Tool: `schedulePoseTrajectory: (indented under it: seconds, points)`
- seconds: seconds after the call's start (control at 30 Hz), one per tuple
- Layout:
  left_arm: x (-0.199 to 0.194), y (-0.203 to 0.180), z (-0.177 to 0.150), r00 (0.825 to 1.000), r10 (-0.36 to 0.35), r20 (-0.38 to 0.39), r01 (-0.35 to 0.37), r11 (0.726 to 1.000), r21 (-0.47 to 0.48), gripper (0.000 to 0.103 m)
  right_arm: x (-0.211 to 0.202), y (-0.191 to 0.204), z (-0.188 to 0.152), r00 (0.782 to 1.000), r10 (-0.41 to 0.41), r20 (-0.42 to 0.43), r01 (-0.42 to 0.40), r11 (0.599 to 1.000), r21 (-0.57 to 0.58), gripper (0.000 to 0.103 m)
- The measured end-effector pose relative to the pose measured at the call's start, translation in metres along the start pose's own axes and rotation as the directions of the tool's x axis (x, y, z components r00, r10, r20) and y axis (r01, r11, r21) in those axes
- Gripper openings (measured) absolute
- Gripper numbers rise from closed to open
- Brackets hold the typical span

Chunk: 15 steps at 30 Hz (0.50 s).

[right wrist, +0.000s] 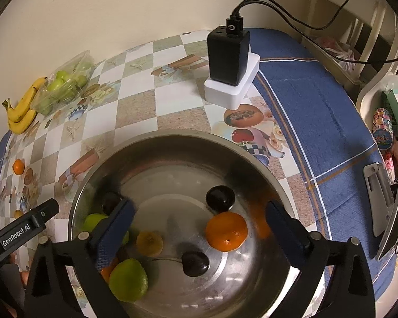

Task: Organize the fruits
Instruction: 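Withdraw both open tools from the bowl back toward the fruit, then move both open tools across the table toward the loose orange and brown fruit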

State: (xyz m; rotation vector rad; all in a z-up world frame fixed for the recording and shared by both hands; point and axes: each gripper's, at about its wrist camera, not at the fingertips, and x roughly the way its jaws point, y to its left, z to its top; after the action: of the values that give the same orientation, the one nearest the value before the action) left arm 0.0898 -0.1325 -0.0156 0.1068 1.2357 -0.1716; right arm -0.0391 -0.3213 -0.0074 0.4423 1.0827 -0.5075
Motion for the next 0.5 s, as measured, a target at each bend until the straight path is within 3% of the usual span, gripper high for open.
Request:
schedulePoseTrajectory:
  seconds: [0.5]
  points:
    - [-0.01, 0.031, 0.008, 1.0, 0.003, 0.025, -0.003, 1.0, 0.01, 0.103, -0.009, 0.029, -0.001, 1.0, 0.003, 0.009, -0.003, 1.0, 0.0, 0.1]
